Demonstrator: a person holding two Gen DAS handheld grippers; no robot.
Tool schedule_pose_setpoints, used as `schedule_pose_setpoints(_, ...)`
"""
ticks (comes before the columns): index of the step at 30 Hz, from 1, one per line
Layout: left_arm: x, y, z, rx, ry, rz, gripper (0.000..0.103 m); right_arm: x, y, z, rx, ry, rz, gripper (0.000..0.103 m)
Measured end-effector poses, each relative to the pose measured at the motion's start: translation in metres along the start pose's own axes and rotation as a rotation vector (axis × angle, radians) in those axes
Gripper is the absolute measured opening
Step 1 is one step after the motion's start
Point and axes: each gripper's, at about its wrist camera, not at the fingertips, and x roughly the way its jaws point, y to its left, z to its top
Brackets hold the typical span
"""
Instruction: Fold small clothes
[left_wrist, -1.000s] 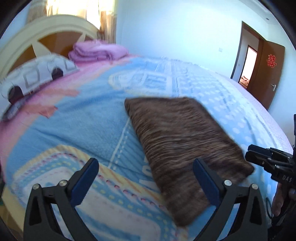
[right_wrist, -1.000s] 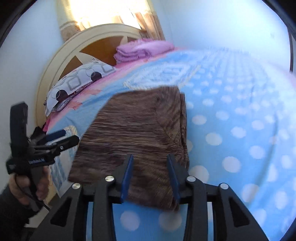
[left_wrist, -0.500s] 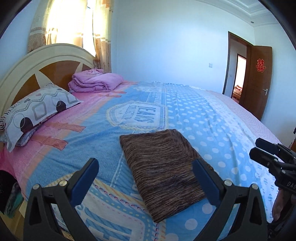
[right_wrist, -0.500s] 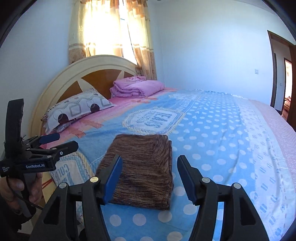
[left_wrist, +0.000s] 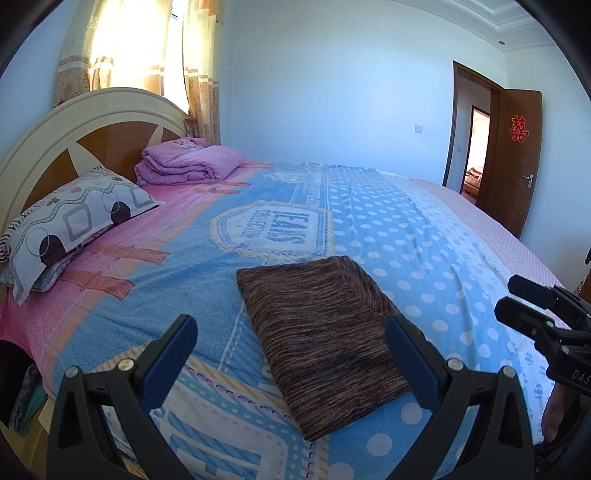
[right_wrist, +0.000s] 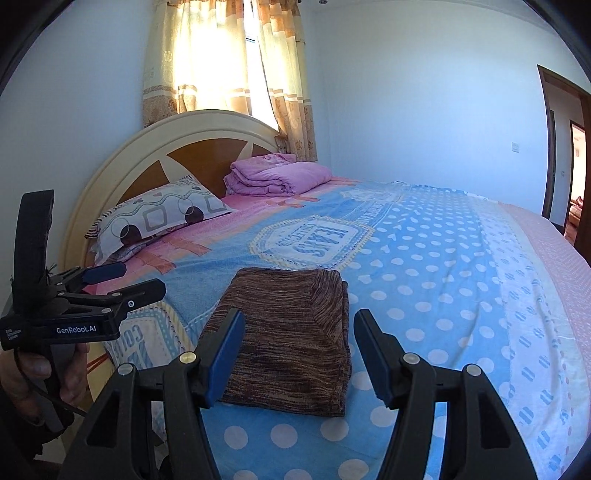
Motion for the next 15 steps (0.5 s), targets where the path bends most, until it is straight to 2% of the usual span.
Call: schedule_pose_setpoints(15, 0.0016, -0.0024, -0.0036, 0.004, 0.008, 0.000, 0.103, -0.0002, 0.0023, -0.0056, 0.001, 0.009, 0.007, 0.063)
